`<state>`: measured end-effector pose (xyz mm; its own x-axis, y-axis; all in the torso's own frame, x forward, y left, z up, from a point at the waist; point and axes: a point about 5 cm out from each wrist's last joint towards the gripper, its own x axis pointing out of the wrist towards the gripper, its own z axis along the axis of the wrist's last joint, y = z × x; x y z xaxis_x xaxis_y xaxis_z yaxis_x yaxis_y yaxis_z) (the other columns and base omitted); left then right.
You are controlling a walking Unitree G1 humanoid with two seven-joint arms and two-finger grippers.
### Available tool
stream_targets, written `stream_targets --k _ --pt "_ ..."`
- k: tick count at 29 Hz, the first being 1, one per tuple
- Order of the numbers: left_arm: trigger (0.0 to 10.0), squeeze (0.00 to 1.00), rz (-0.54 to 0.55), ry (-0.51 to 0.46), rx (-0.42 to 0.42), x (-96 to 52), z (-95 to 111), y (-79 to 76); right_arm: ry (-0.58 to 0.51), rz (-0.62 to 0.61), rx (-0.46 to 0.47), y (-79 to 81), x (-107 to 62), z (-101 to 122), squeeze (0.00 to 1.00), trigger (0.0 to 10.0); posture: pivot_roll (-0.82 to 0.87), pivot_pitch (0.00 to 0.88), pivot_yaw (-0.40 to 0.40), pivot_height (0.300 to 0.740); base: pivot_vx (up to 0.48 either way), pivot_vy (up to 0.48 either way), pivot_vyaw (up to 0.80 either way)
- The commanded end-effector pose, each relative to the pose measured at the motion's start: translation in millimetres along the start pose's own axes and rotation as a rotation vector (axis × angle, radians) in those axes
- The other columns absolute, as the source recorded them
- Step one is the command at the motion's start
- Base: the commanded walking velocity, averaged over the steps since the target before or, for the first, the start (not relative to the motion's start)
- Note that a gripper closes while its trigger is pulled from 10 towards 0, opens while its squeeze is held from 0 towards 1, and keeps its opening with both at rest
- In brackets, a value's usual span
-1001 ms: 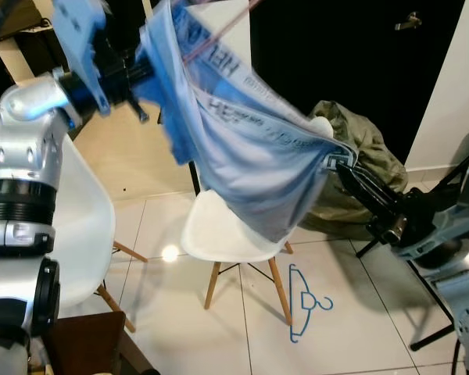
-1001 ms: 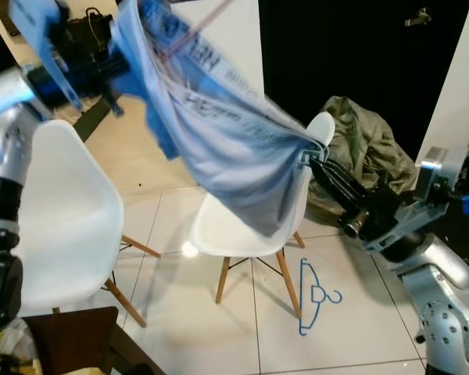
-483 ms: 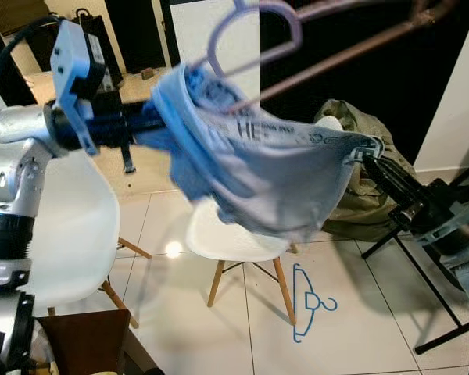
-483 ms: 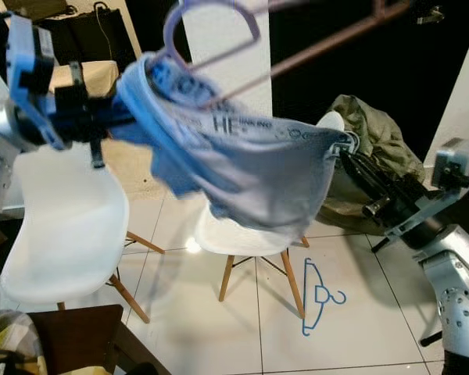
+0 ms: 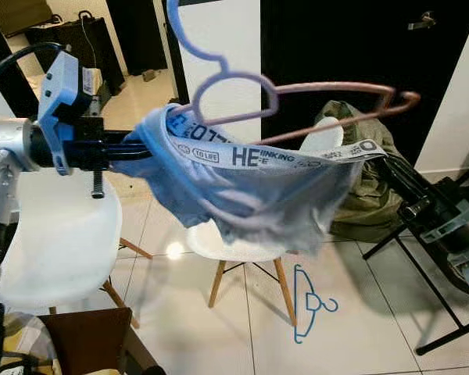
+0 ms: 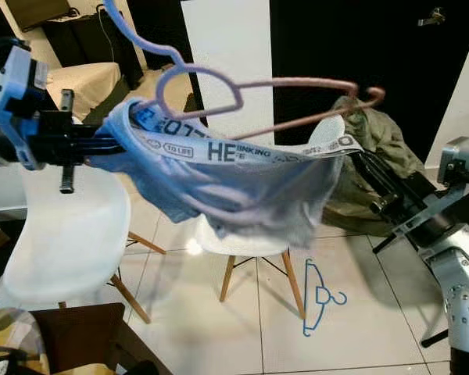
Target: Hang hanger
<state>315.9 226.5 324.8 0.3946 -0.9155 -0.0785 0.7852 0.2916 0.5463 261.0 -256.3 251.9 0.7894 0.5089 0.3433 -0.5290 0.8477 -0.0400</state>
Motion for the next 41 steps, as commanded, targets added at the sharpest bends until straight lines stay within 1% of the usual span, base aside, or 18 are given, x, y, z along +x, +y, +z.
stream_targets --k 1,6,8,10,11,13,16,20,23,25,27,31,32,33,35,38,40,41 --pt "10.0 0.00 0.072 0.124 0.017 -16.3 -8 6.7 -0.022 0.022 -0.026 0.7 -1.1 8 0.00 0.0 -0.11 0.000 0.094 0.710 0.000 0.000 0.00" --pt "10.0 0.00 0.071 0.146 0.019 -18.6 -11 6.3 -0.022 0.028 -0.026 1.1 -1.5 9 0.00 0.0 -0.11 0.000 0.094 0.710 0.000 0.000 0.00" --pt "10.0 0.00 0.068 0.175 0.030 -22.0 -13 6.5 -0.017 0.047 -0.022 3.0 -2.4 8 0.00 0.0 -0.11 0.000 0.094 0.710 0.000 0.000 0.00" --pt "10.0 0.00 0.068 0.175 0.030 -22.0 -13 6.5 -0.017 0.047 -0.022 3.0 -2.4 8 0.00 0.0 -0.11 0.000 0.094 0.710 0.000 0.000 0.00" --pt "10.0 0.00 0.063 0.207 0.049 -26.8 -13 7.8 -0.010 0.052 -0.024 2.4 -4.1 8 0.00 0.0 -0.11 0.000 0.094 0.710 0.000 0.000 0.00" --pt "10.0 0.00 0.060 0.213 0.054 -28.0 -13 8.1 -0.008 0.052 -0.025 2.0 -4.6 8 0.00 0.0 -0.11 0.000 0.094 0.710 0.000 0.000 0.00" --pt "10.0 0.00 0.048 0.201 0.057 -29.3 -9 8.7 0.010 0.051 -0.028 1.5 -4.6 5 0.00 0.0 -0.10 0.000 0.094 0.710 0.000 0.000 0.00" --pt "10.0 0.00 0.009 0.112 0.052 -26.9 6 7.3 0.086 0.077 -0.017 5.4 -5.6 -8 0.00 0.0 -0.10 0.000 0.090 0.710 0.000 0.000 0.00" --pt "10.0 0.00 -0.002 0.093 0.050 -26.3 9 6.5 0.106 0.079 -0.015 5.7 -6.2 -10 0.00 0.0 -0.10 0.000 0.090 0.710 0.000 0.000 0.00" --pt "10.0 0.00 -0.089 0.056 0.052 -23.9 15 -2.5 0.186 0.021 0.002 -1.7 -9.4 -22 0.00 0.0 -0.09 0.000 0.088 0.710 0.000 0.000 0.00" --pt "10.0 0.00 -0.161 0.046 0.048 -23.5 17 -10.1 0.216 -0.039 0.008 -10.1 -11.3 -26 0.00 0.0 -0.09 0.000 0.087 0.710 0.000 0.000 0.00" --pt "10.0 0.00 -0.182 0.049 0.045 -24.0 17 -12.0 0.217 -0.058 0.007 -13.0 -11.7 -26 0.00 0.0 -0.09 0.000 0.087 0.710 0.000 0.000 0.00" --pt "10.0 0.00 -0.220 0.086 0.034 -28.0 13 -15.9 0.202 -0.079 0.003 -17.3 -11.6 -22 0.00 0.0 -0.09 0.000 0.086 0.710 0.000 0.000 0.00" --pt "10.0 0.00 -0.220 0.086 0.034 -28.0 13 -15.9 0.202 -0.079 0.003 -17.3 -11.6 -22 0.00 0.0 -0.09 0.000 0.086 0.710 0.000 0.000 0.00" --pt "10.0 0.00 -0.244 0.143 0.026 -33.0 7 -18.9 0.190 -0.085 -0.005 -20.2 -12.6 -17 0.00 0.0 -0.09 0.000 0.087 0.710 0.000 0.000 0.00" --pt "10.0 0.00 -0.248 0.189 0.025 -35.2 2 -20.8 0.182 -0.080 -0.012 -21.2 -13.9 -13 0.00 0.0 -0.09 0.000 0.086 0.710 0.000 0.000 0.00" --pt "10.0 0.00 -0.243 0.194 0.023 -34.7 1 -21.0 0.174 -0.069 -0.013 -20.1 -14.0 -12 0.00 0.0 -0.09 0.000 0.086 0.710 0.000 0.000 0.00" --pt "10.0 0.00 -0.233 0.212 0.032 -34.0 -2 -20.4 0.160 -0.048 -0.015 -17.6 -14.0 -9 0.00 0.0 -0.09 0.000 0.088 0.710 0.000 0.000 0.00"
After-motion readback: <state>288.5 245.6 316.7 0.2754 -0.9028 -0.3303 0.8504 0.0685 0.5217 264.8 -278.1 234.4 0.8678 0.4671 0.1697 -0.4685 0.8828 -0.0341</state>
